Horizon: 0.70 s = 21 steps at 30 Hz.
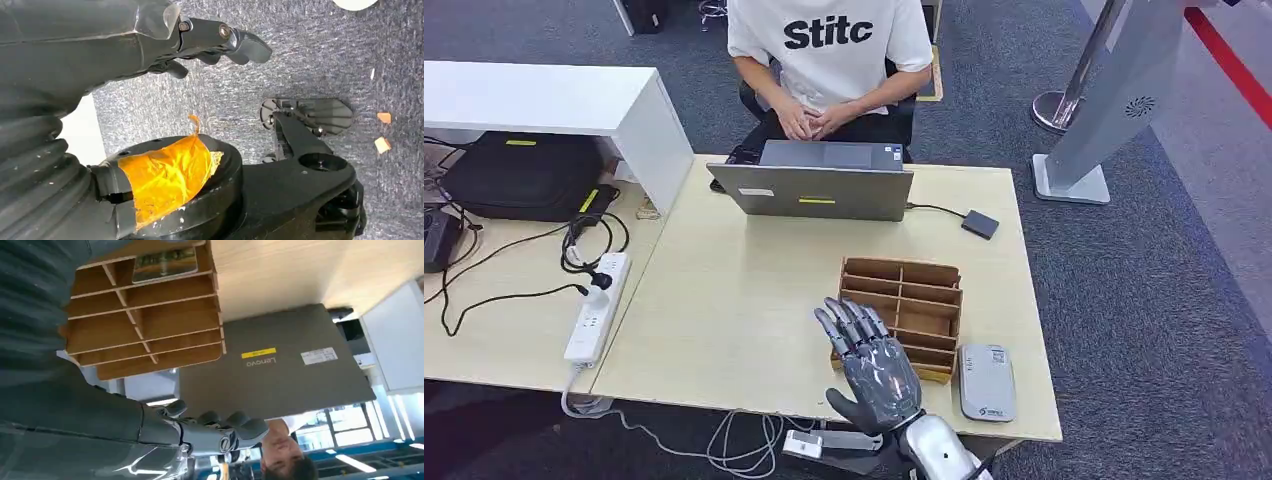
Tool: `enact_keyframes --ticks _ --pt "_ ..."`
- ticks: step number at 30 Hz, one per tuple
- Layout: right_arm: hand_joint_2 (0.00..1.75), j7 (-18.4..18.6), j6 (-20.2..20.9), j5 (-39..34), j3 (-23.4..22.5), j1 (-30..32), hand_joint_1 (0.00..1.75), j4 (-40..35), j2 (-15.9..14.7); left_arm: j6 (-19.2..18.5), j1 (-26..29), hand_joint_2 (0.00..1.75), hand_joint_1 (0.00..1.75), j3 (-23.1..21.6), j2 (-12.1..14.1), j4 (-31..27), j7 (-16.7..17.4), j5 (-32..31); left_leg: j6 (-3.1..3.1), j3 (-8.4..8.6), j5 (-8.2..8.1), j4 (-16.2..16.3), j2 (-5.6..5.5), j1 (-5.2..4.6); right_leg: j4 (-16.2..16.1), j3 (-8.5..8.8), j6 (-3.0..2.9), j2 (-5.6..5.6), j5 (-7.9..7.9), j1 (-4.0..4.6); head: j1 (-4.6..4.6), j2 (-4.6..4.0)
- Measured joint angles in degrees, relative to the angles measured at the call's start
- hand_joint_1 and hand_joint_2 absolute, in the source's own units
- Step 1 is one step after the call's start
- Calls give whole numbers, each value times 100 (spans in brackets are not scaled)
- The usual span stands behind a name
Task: Pass the card to the sensor for recognition and then transmit it.
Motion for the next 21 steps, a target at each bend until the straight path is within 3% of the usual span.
enact_keyframes --ticks 21 --pt "175 570 -496 975 46 -145 0 966 0 -44 0 175 0 0 7 0 -2 -59 0 0 0 0 0 0 0 1 0 0 0 0 0 0"
